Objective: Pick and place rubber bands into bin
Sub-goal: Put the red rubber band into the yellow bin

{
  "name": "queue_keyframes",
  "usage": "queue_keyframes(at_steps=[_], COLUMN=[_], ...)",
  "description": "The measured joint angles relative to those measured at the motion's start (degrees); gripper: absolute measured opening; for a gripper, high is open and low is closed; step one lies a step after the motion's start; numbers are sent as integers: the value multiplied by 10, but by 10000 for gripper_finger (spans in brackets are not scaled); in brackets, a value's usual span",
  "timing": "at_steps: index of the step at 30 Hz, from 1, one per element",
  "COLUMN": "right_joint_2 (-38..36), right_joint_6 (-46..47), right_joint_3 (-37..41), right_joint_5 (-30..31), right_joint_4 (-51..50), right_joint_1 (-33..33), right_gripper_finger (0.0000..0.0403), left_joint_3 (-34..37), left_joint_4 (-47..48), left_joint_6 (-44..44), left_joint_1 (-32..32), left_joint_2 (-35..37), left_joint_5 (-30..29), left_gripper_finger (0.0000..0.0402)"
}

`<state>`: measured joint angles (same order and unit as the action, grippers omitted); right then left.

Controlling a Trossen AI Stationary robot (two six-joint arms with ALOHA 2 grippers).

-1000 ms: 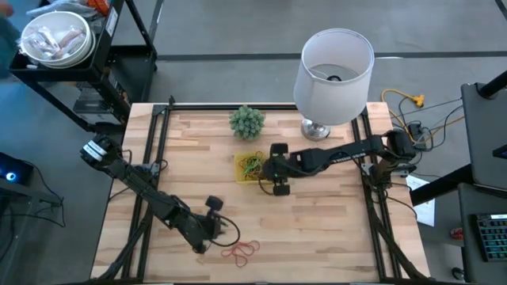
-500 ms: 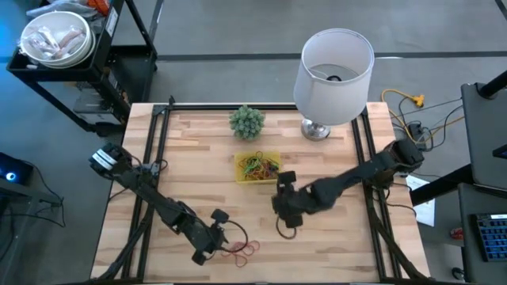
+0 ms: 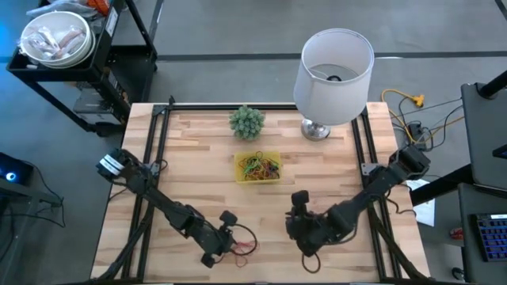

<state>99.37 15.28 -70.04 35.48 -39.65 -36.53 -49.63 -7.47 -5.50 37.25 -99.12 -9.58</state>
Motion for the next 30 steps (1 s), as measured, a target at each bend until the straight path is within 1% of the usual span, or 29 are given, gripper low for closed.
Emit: queue_keyframes(at_steps=[7, 13, 16, 24, 30], right_joint_2=[-2, -3, -3, -3, -3], right_joint_6=[10, 13, 13, 13, 13], right_joint_3=[0, 0, 0, 0, 0], right_joint_5=[23, 23, 23, 23, 22], right_joint_4=[-5, -4, -5, -4, -4], right_joint_1=[-20, -20, -19, -19, -19], right_gripper_finger=[63, 63, 64, 61, 59], left_joint_3=[-29, -36, -40, -40, -38], left_joint_4=[-1, 1, 5, 17, 39], left_joint_6=[17, 14, 14, 12, -16], left_joint_1=[-18, -21, -22, -25, -31], left_joint_2=[-30, -52, -65, -63, -62], left_joint_5=[-6, 22, 24, 25, 31], left_gripper_finger=[93, 93, 93, 93, 93])
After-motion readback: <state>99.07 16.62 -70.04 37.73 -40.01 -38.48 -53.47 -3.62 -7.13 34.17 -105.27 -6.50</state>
